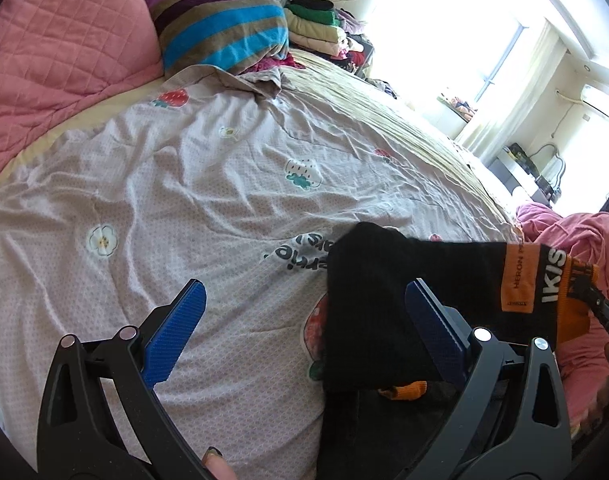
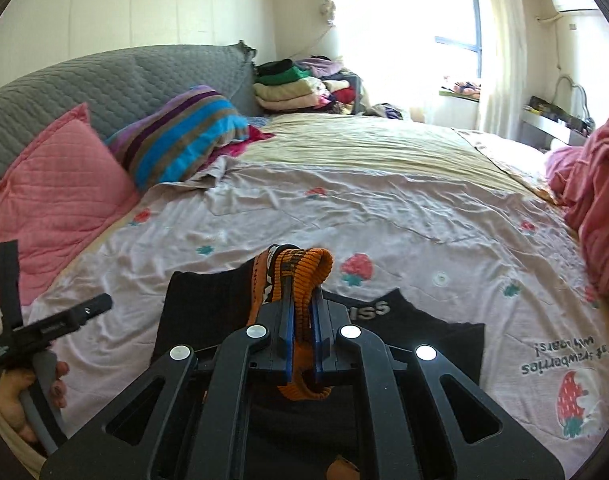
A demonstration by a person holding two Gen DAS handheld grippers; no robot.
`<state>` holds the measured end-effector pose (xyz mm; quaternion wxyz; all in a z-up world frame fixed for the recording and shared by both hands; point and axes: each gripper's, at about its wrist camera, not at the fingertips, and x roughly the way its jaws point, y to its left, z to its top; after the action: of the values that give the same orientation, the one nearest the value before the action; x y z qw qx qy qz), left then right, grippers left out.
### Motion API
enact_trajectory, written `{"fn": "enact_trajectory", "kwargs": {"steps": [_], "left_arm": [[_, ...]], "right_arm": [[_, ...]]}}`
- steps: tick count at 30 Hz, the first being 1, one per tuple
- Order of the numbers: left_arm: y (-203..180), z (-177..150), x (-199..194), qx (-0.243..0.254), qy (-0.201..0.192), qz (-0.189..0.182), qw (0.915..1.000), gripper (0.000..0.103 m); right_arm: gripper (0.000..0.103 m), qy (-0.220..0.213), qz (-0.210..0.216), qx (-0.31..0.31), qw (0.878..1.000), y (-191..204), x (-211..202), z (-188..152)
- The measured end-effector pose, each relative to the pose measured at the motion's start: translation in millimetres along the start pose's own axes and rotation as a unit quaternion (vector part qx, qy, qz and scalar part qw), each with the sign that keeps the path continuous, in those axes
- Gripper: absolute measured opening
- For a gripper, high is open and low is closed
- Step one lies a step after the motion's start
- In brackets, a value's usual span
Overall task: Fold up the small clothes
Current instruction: 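Fold the shirt body toward the collar with the right gripper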
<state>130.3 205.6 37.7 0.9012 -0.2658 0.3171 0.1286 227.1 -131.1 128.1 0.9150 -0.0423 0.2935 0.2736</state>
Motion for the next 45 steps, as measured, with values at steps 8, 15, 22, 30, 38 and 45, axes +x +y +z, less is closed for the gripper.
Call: {"fn": "enact_trajectory", "kwargs": {"steps": [8,15,22,30,38,45], "left_arm": [[-17.1,-2.6,7.6,0.03,0.006,-0.007,0.9995,0.093],[-42.7,-7.9,13.0,0.065,0.001,-0.021,0.9977,0.082],[-68.4,-12.5,25.2,0.091,0.013,-0.048,0.9946,0.049],[-99.1,-21.7,55.5,0.116,0.047,-0.065,0.9899,0.048],[-106.3,-37.6,69.5,0.155,0.076,-0.06,0.9832,0.048],[-112.1,-46.1,75.3,0.175,0.092,-0.061,0.9784,0.048]], "right_arm": [[0.006,0.004,-0.029,0.019,0.999,-25.9,0.3,-15.9],[0.006,0.007,-0.046,0.027,0.999,-39.5,-0.9,-28.8],[0.006,0.017,-0.059,0.039,0.997,-55.2,0.5,-39.6],[0.006,0.027,-0.069,0.043,0.996,-63.0,5.2,-47.7],[0.006,0.042,-0.079,0.049,0.995,-71.3,15.2,-59.2],[0.006,0.052,-0.088,0.061,0.993,-79.9,23.2,-71.6]]}}
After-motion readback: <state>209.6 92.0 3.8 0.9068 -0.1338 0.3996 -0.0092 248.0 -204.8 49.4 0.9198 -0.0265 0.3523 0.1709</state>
